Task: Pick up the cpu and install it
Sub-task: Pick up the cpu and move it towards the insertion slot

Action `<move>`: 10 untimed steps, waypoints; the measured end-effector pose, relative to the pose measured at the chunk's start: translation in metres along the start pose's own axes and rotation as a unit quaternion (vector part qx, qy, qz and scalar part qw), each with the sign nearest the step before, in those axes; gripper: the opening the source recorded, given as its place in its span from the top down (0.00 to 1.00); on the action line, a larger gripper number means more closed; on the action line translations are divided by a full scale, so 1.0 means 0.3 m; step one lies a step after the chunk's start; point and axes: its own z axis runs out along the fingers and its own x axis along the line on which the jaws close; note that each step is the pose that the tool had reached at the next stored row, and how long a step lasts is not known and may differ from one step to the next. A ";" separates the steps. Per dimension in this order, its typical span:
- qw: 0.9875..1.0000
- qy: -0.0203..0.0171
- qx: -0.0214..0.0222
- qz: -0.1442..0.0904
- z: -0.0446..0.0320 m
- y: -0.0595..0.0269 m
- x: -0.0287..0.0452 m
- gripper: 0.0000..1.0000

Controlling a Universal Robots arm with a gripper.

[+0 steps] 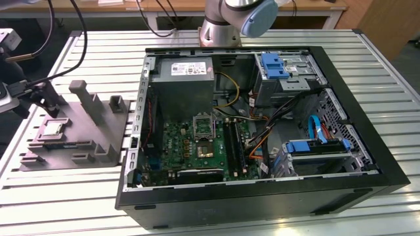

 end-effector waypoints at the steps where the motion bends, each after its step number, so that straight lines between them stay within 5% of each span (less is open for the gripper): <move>1: 1.000 0.000 0.000 0.002 0.003 0.000 -0.002 0.29; 10: 1.000 0.000 0.000 0.005 0.038 -0.002 -0.004 0.29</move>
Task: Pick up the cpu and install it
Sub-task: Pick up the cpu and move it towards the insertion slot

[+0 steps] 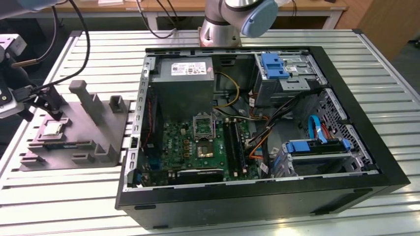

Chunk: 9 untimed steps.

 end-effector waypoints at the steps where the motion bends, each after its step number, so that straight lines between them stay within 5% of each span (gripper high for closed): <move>1: 1.000 0.000 0.000 0.000 0.000 0.000 0.000 0.29; 9: 1.000 0.000 0.000 0.000 0.001 0.000 0.000 0.29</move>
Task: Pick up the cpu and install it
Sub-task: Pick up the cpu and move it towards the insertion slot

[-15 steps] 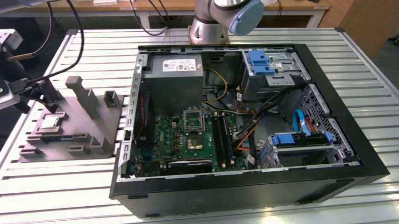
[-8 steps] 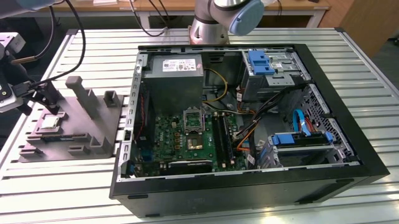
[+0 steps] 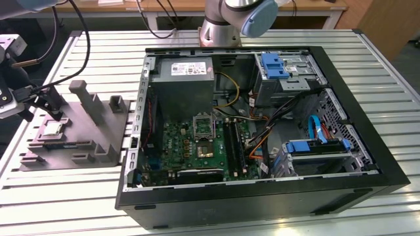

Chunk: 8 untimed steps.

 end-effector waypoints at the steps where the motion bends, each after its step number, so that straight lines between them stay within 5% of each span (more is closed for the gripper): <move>1: 1.000 0.000 0.000 0.000 0.000 0.000 0.000 0.29; 8: 1.000 0.000 0.000 -0.001 0.016 -0.008 0.000 0.29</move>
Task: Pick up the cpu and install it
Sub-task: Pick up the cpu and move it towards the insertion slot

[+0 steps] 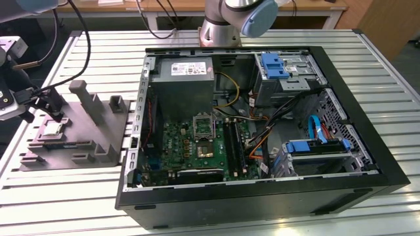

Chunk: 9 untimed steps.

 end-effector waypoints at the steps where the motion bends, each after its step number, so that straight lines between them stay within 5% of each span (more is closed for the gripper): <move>1: 1.000 0.000 0.000 -0.001 0.006 -0.004 0.000 0.29; 9: 1.000 0.000 0.000 -0.006 0.051 -0.017 0.001 0.29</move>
